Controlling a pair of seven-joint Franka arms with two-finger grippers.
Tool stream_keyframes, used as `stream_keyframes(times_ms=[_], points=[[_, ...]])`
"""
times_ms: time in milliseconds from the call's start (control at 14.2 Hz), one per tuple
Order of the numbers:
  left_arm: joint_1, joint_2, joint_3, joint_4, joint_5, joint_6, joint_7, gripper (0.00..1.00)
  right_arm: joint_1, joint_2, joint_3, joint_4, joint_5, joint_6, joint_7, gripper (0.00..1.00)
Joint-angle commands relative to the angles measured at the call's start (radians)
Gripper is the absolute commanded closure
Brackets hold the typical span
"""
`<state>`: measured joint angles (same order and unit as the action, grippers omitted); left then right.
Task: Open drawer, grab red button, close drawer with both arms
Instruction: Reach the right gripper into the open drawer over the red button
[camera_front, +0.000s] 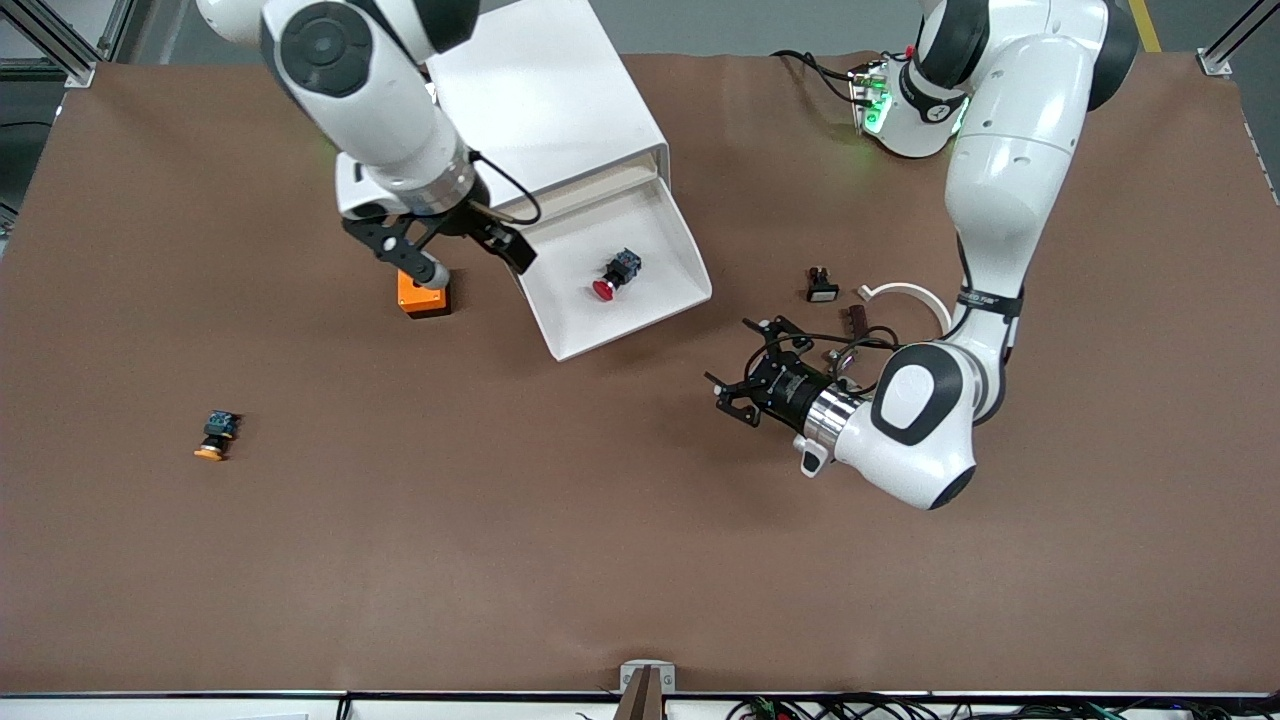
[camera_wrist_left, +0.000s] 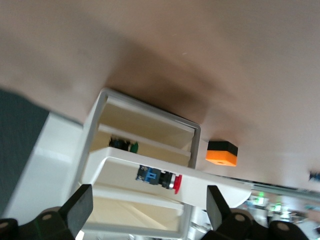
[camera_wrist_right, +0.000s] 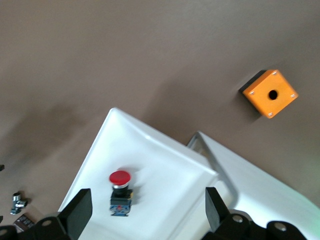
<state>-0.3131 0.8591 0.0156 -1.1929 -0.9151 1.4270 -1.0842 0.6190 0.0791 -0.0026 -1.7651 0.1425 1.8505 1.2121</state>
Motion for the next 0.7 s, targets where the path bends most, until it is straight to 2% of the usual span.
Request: stream_keyframes(times_ms=[0, 351, 633], points=[[0.000, -0.064, 0.015, -0.014, 0.070, 0.047, 0.200, 0.00, 0.085, 0.033, -0.013, -0.019, -0.041, 0.077, 0.113, 0.00], [-0.032, -0.087, 0.010, -0.022, 0.269, 0.171, 0.291, 0.00, 0.201, 0.163, -0.014, -0.017, -0.118, 0.182, 0.253, 0.00], [-0.032, -0.089, 0.012, -0.022, 0.275, 0.262, 0.303, 0.00, 0.241, 0.226, -0.014, -0.016, -0.146, 0.228, 0.303, 0.00]])
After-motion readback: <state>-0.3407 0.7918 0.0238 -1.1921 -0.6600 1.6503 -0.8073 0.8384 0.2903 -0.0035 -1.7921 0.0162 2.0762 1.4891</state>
